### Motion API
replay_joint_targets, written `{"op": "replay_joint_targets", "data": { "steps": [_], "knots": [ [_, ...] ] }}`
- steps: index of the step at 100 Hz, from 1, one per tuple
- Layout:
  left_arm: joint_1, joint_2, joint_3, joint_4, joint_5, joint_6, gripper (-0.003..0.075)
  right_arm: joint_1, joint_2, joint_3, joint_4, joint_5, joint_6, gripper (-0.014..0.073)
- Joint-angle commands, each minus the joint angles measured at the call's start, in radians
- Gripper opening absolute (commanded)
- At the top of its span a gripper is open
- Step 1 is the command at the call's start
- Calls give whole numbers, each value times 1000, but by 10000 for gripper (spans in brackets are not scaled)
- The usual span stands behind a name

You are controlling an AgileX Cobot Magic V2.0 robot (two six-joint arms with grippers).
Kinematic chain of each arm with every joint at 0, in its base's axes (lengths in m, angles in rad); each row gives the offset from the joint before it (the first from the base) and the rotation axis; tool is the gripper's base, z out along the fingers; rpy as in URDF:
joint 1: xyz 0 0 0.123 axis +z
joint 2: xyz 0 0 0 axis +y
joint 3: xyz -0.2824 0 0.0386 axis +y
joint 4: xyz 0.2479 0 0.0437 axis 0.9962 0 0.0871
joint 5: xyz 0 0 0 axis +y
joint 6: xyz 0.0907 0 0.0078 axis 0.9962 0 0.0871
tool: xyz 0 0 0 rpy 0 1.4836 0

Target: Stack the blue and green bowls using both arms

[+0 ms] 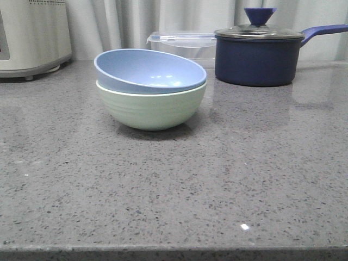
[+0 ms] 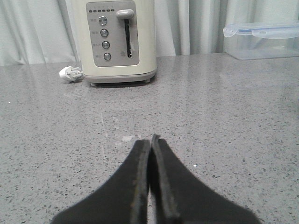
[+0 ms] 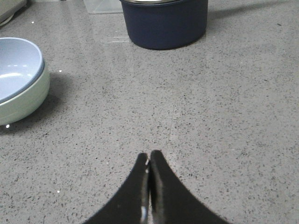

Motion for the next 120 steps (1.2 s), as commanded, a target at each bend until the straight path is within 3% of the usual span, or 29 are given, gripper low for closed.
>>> {"op": "replay_joint_targets", "data": {
  "steps": [1, 74, 91, 120],
  "knots": [
    [3, -35, 39, -3, -89, 1, -20, -6, 9, -26, -6, -69, -10, -80],
    [3, -35, 39, -3, -89, 1, -20, -6, 9, -23, -6, -73, -10, -80],
    [3, -35, 39, -3, -89, 1, -20, -53, 9, 4, -7, -87, -10, -80],
    [3, -35, 39, -3, -89, 1, -20, -146, -33, 165, -7, -370, -10, -80]
  ]
}}
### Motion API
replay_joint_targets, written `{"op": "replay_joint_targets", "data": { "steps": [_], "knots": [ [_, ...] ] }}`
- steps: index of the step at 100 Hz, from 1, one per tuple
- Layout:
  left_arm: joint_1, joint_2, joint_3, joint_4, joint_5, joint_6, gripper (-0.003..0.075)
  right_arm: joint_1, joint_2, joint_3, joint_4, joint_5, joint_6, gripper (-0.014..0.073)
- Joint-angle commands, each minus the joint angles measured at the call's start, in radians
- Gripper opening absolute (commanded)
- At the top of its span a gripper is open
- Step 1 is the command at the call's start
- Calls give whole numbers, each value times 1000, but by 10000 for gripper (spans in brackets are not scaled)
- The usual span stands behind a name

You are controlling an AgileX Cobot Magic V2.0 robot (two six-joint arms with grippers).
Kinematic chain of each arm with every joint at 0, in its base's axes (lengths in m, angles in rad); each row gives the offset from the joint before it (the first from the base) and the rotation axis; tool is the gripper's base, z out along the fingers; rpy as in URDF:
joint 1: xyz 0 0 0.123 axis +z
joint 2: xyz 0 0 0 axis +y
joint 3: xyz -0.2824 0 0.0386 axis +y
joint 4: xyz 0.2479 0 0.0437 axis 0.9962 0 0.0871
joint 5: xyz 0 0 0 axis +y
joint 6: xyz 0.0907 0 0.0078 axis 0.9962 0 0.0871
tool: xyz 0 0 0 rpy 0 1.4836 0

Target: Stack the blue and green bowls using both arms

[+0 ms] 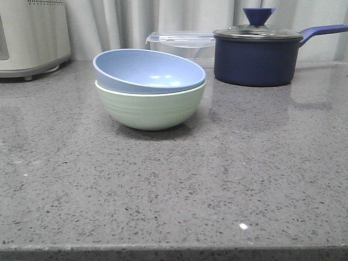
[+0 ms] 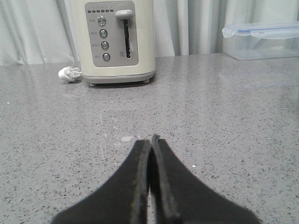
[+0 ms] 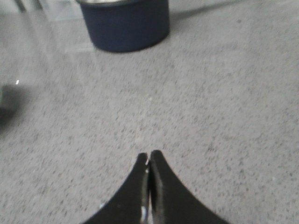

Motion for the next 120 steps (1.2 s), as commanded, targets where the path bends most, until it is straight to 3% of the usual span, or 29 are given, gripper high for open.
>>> {"op": "replay_joint_targets", "data": {
  "steps": [1, 20, 33, 58, 120],
  "knots": [
    [3, -35, 39, -3, -89, 1, -20, -18, -17, 25, -7, -201, -10, -80],
    [3, -35, 39, -3, -89, 1, -20, -23, -95, 166, -7, -419, -10, -80],
    [3, -35, 39, -3, -89, 1, -20, -23, -168, 249, -7, -477, -10, -80],
    [3, -35, 39, -3, -89, 1, -20, -24, -305, 269, -7, -361, -10, -80],
    [3, -35, 39, -3, -89, 1, -20, -24, -303, 269, -7, -356, -10, -80]
  ]
}}
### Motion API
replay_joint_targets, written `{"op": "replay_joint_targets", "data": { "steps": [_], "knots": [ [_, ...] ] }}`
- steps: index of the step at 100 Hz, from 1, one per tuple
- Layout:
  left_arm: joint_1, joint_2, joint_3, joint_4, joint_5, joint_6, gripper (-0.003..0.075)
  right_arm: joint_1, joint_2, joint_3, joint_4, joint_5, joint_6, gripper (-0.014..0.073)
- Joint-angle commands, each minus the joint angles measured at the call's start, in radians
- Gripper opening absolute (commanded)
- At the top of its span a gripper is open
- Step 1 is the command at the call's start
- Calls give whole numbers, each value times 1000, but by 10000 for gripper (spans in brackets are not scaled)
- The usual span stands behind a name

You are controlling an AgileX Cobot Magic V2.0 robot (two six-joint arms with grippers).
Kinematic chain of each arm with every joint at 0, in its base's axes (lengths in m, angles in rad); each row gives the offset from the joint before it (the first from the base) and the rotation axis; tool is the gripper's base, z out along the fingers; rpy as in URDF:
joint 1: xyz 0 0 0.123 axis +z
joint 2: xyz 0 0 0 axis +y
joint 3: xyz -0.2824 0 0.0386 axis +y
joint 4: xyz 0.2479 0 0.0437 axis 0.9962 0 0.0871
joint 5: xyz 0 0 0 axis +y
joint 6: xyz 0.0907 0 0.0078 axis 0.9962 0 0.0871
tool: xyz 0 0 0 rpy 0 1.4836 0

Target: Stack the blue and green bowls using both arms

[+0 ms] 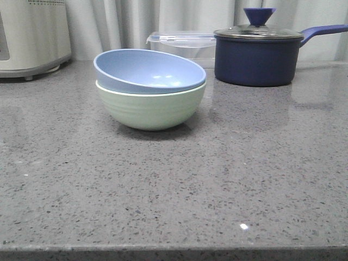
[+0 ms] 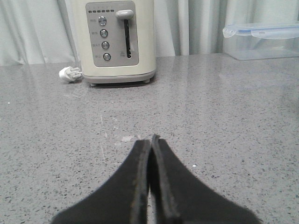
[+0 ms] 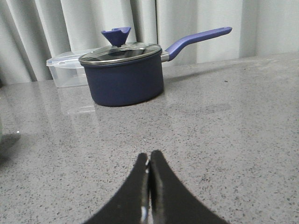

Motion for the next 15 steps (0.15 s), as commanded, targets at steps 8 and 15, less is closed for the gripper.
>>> {"op": "replay_joint_targets", "data": {
  "steps": [8, 15],
  "knots": [
    [3, -35, 39, -3, -88, 1, -20, -6, -19, 0, -7, -71, -10, -80],
    [3, -35, 39, -3, -88, 1, -20, -6, -19, 0, -7, -71, -10, -80]
  ]
}}
